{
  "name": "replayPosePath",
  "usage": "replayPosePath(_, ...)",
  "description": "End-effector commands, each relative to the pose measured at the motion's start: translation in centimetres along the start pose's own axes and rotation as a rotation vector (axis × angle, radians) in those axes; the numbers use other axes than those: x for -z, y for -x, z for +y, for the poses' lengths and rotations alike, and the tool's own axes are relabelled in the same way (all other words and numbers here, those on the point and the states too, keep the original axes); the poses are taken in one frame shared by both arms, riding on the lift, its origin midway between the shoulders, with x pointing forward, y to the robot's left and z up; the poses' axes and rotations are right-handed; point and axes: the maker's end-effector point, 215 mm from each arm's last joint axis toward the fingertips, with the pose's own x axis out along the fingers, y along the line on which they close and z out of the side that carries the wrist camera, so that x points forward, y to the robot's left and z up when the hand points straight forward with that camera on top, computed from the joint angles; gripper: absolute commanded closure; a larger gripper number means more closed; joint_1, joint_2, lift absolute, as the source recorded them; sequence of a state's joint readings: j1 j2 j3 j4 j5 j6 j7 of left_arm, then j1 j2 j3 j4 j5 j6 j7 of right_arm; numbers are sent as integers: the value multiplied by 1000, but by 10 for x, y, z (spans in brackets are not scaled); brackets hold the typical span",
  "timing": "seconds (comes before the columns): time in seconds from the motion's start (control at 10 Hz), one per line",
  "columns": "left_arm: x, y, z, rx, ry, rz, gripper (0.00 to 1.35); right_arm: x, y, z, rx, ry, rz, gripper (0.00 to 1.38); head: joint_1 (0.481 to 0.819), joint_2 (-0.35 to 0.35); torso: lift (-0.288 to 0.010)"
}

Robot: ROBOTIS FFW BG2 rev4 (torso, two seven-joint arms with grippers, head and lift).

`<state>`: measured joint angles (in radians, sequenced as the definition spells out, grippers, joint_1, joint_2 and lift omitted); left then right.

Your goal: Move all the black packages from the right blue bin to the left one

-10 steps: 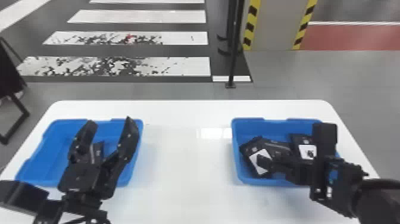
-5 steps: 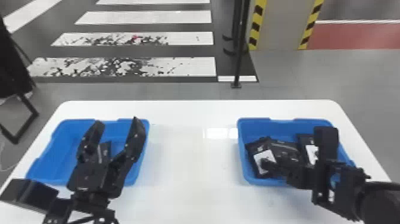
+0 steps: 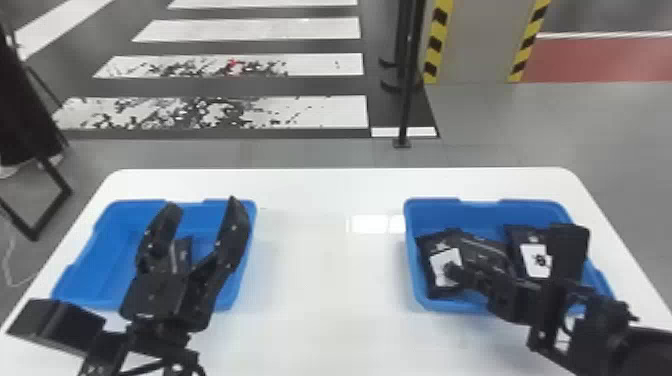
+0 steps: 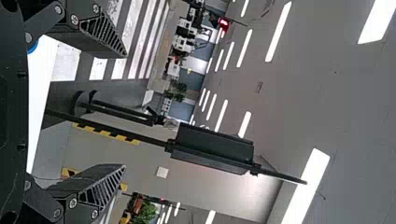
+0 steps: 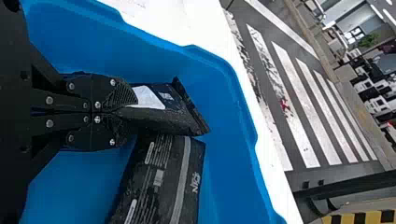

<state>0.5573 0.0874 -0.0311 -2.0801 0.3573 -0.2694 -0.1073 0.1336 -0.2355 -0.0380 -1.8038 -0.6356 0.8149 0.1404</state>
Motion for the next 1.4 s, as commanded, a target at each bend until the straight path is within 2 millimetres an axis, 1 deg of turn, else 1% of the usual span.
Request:
replayPosePath(0.0, -1, 0, 0, -3, 25, -7, 217, -7, 8, -10, -19, -34, -38, 1194, 695, 42, -132)
replayPosePath(0.1, -1, 0, 0, -4, 29, -7, 213, -21, 13, -13, -51, -50, -83, 1193, 695, 34, -132)
replayPosePath(0.2, -5, -1, 0, -7, 46, -20, 213, -37, 18, -2, -105, -58, -124, 1193, 695, 26, -132)
replayPosePath(0.3, -8, -2, -5, -2, 74, -35, 211, -54, 26, 26, -213, -80, -164, 1193, 695, 22, -132)
replayPosePath(0.4, -8, -5, -14, 9, 139, -39, 217, -70, 35, 62, -324, -67, -188, 1193, 695, 24, -132)
replayPosePath(0.5, -10, -9, -28, 31, 227, -46, 219, -73, 38, 111, -485, -82, -176, 1193, 695, 38, -132)
replayPosePath(0.6, -6, -14, -41, 72, 316, -31, 217, -70, 37, 153, -624, -92, -141, 1193, 695, 63, -132)
replayPosePath(0.7, -3, -18, -53, 115, 381, -11, 219, -64, 39, 186, -722, -100, -111, 1193, 695, 96, -132)
replayPosePath(0.8, 3, -22, -68, 159, 416, 24, 219, -56, 41, 210, -787, -119, -82, 1193, 695, 110, -132)
replayPosePath(0.9, 7, -25, -77, 188, 397, 49, 219, -51, 42, 226, -821, -115, -63, 1193, 695, 130, -132)
replayPosePath(1.1, 36, -21, -88, 225, 378, 158, 219, -39, 46, 255, -882, -119, -24, 1193, 695, 152, -132)
replayPosePath(1.2, 43, -21, -91, 236, 372, 182, 219, -36, 49, 267, -909, -117, -10, 1193, 695, 155, -132)
replayPosePath(1.3, 43, -22, -93, 243, 356, 184, 219, -31, 50, 277, -930, -119, 10, 1193, 695, 162, -132)
